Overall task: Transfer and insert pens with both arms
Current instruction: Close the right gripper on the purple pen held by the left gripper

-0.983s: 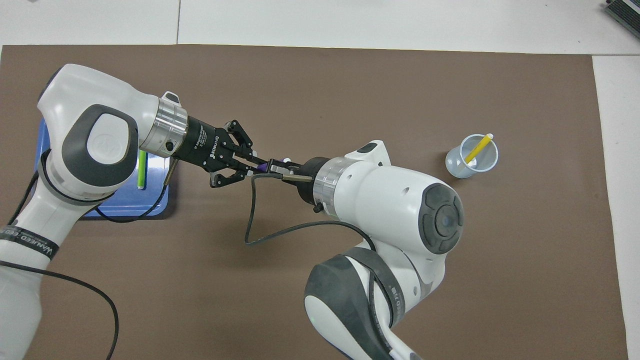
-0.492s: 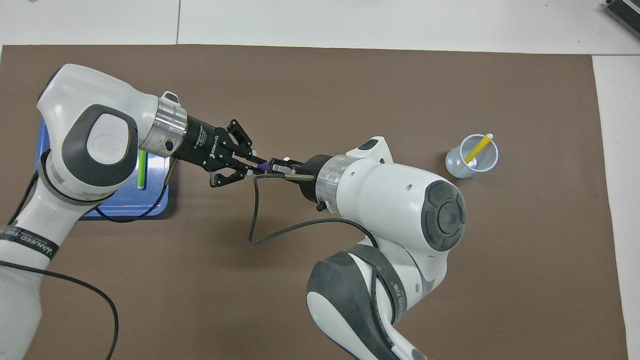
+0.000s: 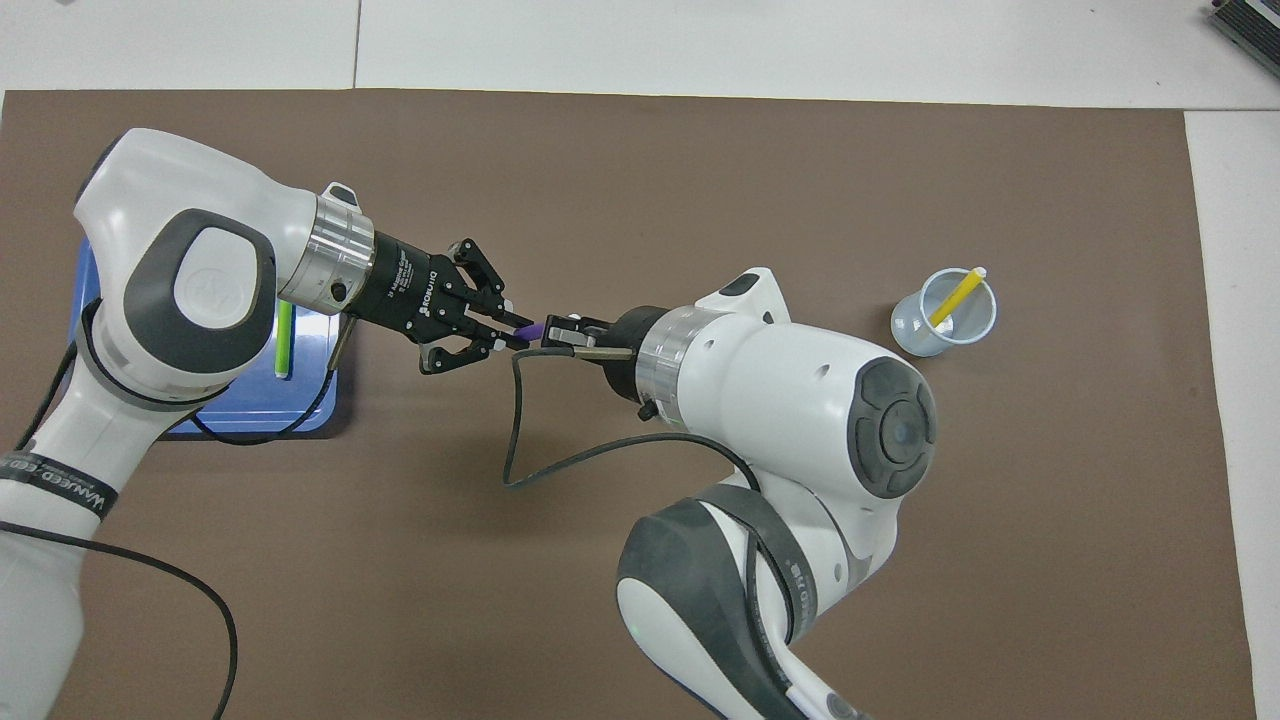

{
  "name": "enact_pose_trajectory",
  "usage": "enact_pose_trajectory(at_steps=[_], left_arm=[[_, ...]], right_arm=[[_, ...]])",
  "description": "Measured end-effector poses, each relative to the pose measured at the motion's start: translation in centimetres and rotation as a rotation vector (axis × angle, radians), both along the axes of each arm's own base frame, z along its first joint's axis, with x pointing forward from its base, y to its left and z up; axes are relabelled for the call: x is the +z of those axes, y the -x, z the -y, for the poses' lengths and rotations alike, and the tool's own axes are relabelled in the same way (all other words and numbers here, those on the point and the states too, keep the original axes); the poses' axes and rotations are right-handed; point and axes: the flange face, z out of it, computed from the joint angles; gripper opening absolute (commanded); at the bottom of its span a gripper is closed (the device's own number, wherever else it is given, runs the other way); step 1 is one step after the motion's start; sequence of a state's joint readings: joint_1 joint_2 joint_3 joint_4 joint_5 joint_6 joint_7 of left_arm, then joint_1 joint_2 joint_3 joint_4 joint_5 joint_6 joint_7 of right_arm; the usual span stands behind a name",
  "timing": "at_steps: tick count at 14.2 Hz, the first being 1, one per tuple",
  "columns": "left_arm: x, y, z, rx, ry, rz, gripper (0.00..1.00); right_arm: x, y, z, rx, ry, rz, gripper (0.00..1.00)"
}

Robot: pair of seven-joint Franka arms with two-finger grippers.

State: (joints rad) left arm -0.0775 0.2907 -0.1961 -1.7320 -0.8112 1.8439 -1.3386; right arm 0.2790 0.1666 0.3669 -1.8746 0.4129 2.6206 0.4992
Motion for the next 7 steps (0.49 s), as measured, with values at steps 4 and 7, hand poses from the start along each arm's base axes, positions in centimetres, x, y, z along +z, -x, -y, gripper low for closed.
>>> enact_pose_trajectory(at_steps=[4,7], left_arm=[[0.00,0.00,0.00,0.000,0.000,0.000,0.00],[-0.04,0.01,0.00,0.000,0.000,-0.001,0.00]], right_arm=[[0.03,-0.06,0.07,-0.001,0.000,0.001,0.27],[0.05,-0.09,0.10,-0.001,0.000,0.001,0.25]])
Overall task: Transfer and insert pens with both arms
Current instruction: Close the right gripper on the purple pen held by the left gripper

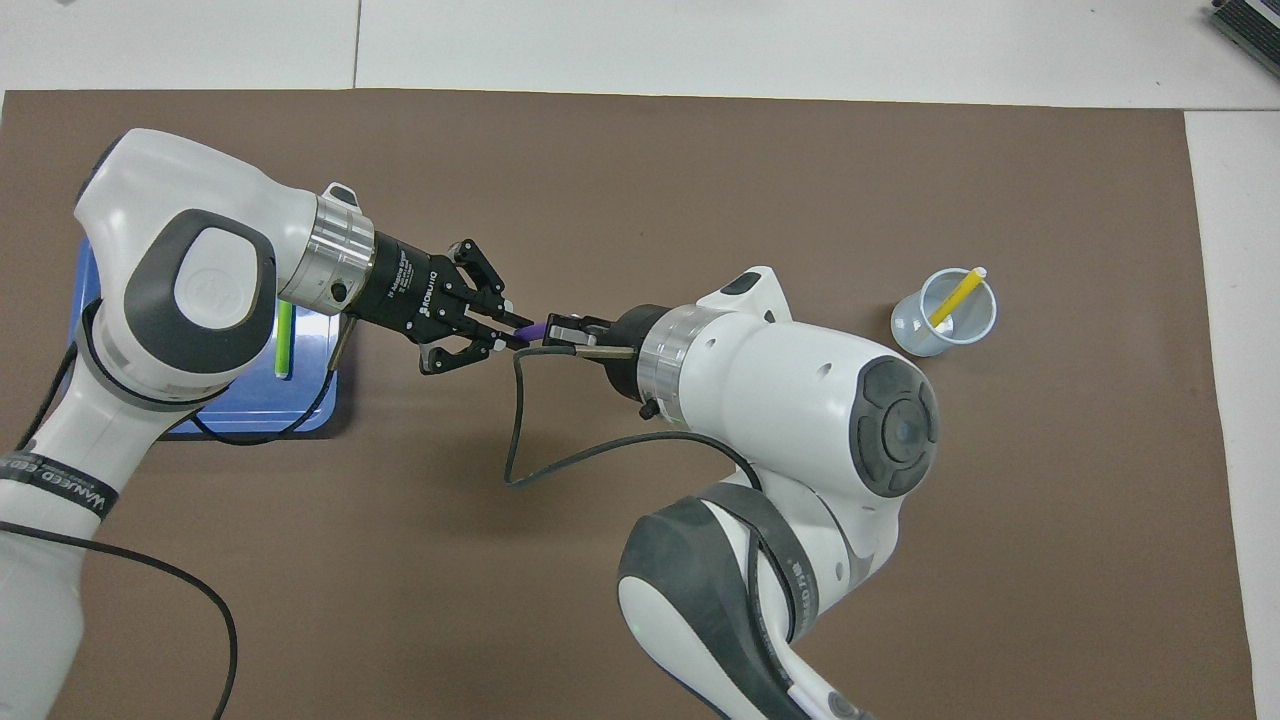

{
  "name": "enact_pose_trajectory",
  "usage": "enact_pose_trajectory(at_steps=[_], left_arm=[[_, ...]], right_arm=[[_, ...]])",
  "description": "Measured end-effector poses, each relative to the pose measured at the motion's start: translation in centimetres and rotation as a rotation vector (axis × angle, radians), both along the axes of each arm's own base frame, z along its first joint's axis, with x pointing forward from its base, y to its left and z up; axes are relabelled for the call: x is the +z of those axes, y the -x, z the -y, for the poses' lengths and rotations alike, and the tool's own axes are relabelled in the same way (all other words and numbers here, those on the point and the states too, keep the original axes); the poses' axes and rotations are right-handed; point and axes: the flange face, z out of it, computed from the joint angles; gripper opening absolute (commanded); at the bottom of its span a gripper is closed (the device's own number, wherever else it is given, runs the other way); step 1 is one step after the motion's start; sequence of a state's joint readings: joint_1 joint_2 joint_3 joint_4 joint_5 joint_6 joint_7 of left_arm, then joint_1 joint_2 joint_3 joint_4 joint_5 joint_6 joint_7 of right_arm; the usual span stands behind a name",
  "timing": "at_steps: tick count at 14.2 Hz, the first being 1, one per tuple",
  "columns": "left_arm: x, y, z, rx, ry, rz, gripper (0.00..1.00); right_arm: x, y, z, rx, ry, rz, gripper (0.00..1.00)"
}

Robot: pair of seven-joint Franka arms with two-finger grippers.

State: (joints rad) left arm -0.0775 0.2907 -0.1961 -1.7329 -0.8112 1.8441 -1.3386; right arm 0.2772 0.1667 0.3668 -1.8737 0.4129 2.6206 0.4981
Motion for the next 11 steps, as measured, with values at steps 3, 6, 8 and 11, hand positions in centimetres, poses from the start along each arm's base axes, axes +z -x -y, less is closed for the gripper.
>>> enact_pose_trajectory(at_steps=[3,6,8,11], left_arm=[[-0.01,0.00,0.00,0.000,0.000,0.000,0.00],[0.00,-0.01,-0.01,0.001,0.000,0.000,0.00],[0.00,-0.01,0.00,0.001,0.001,0.000,0.00],[0.03,-0.01,0.00,0.002,0.002,0.001,0.00]], right_arm=[[0.06,-0.03,0.01,0.000,-0.001,0.001,0.21],[0.14,-0.06,0.02,0.000,-0.001,0.003,0.06],[0.18,-0.07,0.01,0.001,-0.001,0.005,0.00],[0.21,-0.09,0.02,0.001,-0.002,0.005,0.00]])
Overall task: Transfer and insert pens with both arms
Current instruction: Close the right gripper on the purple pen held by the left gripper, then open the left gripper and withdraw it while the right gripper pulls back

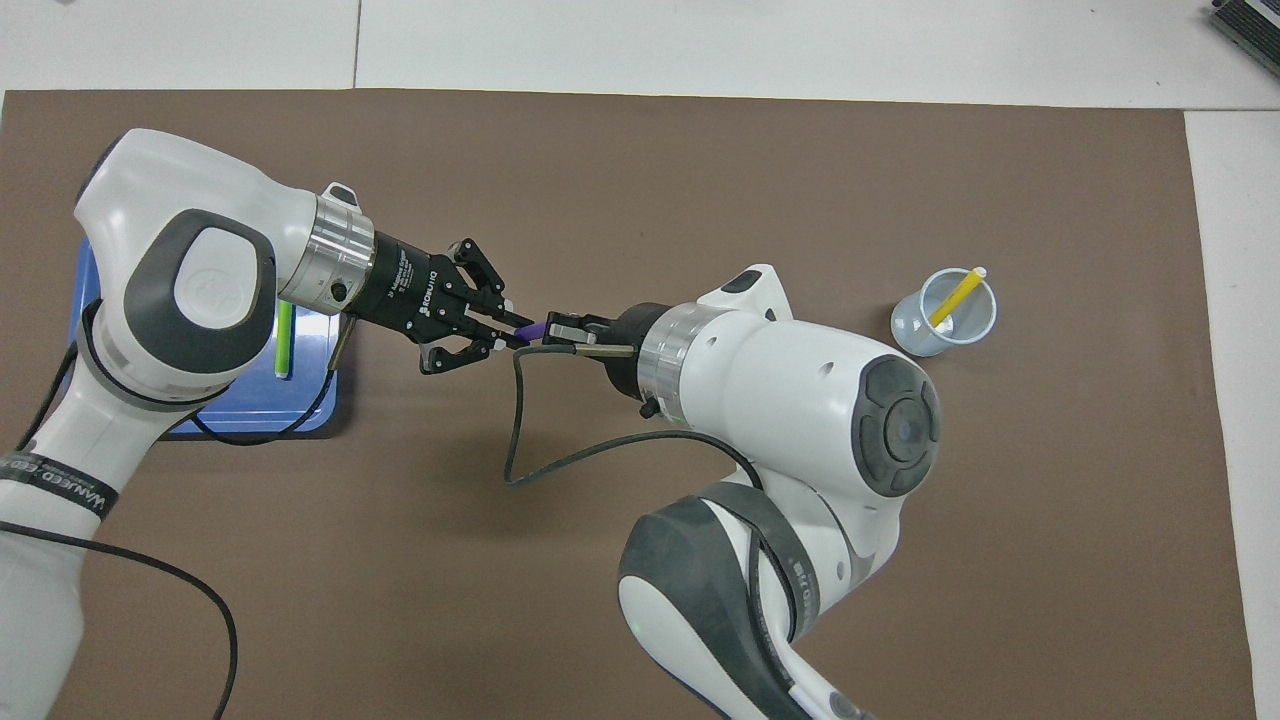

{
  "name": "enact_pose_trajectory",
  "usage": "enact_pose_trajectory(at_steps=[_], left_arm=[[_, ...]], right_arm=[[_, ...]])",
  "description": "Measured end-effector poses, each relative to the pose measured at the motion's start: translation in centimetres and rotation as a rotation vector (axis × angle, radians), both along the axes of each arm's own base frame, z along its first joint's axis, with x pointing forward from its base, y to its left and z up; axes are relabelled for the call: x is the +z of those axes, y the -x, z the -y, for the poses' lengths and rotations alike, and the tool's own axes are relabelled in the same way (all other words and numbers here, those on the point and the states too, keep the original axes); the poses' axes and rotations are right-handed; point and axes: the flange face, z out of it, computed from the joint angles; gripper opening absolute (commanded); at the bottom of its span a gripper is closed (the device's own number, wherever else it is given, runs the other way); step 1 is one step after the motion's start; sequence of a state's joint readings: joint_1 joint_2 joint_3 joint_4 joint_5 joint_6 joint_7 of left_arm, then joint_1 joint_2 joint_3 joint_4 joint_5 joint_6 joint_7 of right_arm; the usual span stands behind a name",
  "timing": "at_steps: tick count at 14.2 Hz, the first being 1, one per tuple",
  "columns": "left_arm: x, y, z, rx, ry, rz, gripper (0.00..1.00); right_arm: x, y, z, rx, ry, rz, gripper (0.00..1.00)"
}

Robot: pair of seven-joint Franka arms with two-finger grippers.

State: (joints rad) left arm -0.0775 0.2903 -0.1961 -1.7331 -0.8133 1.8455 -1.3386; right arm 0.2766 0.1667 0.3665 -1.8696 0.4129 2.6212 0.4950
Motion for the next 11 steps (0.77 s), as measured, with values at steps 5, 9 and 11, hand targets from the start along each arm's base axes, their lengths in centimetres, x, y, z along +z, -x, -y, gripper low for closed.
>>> enact_pose_trajectory(at_steps=[5,9,11], left_arm=[[0.18,0.02,0.00,0.000,0.000,0.003,0.83],[0.64,0.09,-0.04,0.001,0.001,0.011,0.99],[0.80,0.13,-0.09,0.001,-0.001,0.014,1.00]], right_arm=[[0.10,-0.07,0.05,0.000,-0.001,0.002,0.00],[0.03,-0.28,0.33,0.017,0.009,0.017,0.00],[-0.38,-0.64,0.68,0.034,0.021,0.027,0.00]])
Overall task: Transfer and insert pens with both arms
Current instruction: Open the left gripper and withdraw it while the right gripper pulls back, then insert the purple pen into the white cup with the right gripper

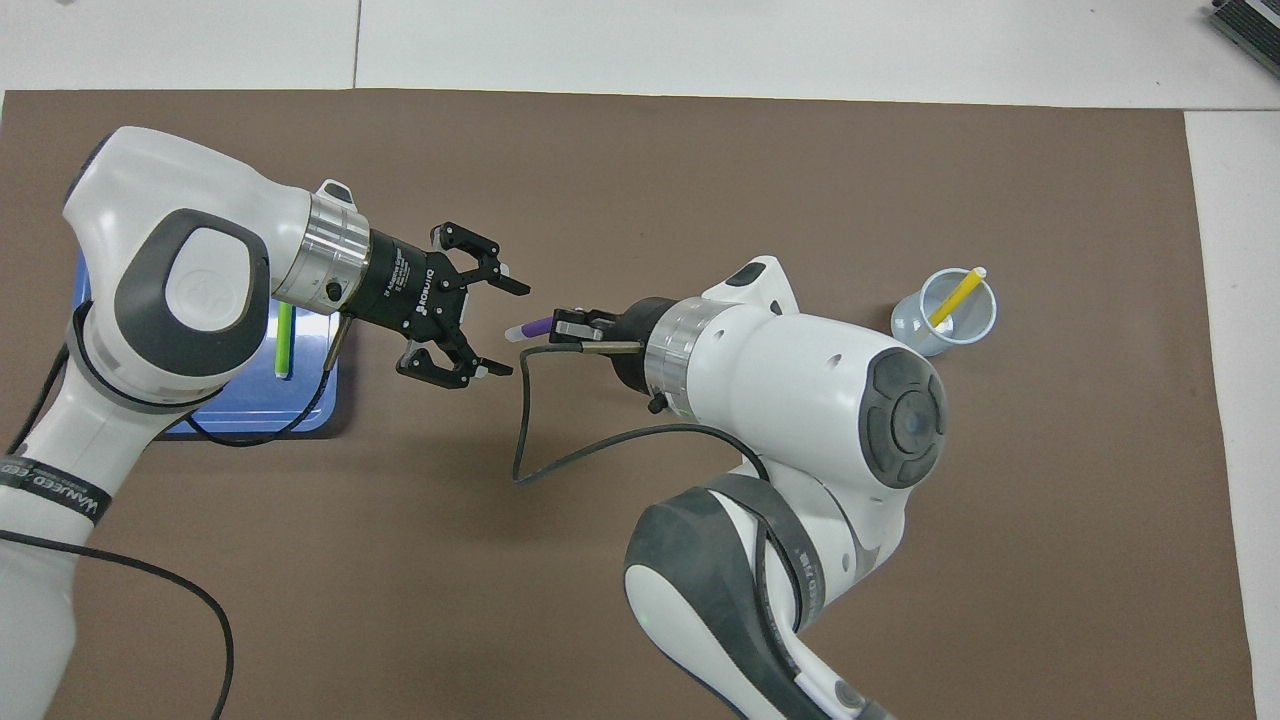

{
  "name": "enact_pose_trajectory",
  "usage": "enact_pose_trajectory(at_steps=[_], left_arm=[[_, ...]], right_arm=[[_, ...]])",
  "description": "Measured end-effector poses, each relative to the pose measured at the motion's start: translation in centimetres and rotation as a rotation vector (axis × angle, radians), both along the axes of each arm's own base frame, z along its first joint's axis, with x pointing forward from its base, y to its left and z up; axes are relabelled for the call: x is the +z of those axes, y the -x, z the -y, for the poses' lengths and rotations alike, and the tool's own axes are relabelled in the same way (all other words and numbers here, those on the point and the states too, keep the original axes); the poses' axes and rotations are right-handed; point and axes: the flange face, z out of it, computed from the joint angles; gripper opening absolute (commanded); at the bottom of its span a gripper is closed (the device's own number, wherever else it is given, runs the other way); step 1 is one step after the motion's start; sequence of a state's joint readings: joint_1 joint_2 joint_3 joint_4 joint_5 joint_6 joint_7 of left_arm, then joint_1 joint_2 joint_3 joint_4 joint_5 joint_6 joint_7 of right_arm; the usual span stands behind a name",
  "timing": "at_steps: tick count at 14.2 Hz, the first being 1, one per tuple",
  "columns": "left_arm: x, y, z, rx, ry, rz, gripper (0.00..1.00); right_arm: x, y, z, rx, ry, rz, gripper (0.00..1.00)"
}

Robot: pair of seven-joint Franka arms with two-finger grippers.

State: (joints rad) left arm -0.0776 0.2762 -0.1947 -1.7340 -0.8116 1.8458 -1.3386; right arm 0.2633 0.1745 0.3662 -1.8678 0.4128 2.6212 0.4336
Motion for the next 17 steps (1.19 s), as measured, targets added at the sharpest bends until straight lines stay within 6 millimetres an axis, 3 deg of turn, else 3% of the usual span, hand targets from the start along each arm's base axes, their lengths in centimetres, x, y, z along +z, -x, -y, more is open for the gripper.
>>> enact_pose_trajectory(at_steps=[4,8,14,17], left_arm=[[-0.6,0.2,-0.8,-0.106,-0.099,0.080,0.99],[-2.3,0.7,-3.3,-0.306,-0.210,0.201,0.99],[-4.3,0.4,-13.3,-0.752,-0.273,0.477,0.99],[-5.4,-0.2,-16.5,-0.902,-0.330,0.644,0.99]], right_arm=[[-0.8,-0.6,0.6,0.011,0.013,0.004,0.00],[-0.9,-1.5,2.1,0.010,0.025,0.013,0.00],[-1.1,-3.4,6.3,0.062,0.084,-0.006,0.00],[-0.2,-3.9,8.8,0.060,0.102,-0.040,0.00]])
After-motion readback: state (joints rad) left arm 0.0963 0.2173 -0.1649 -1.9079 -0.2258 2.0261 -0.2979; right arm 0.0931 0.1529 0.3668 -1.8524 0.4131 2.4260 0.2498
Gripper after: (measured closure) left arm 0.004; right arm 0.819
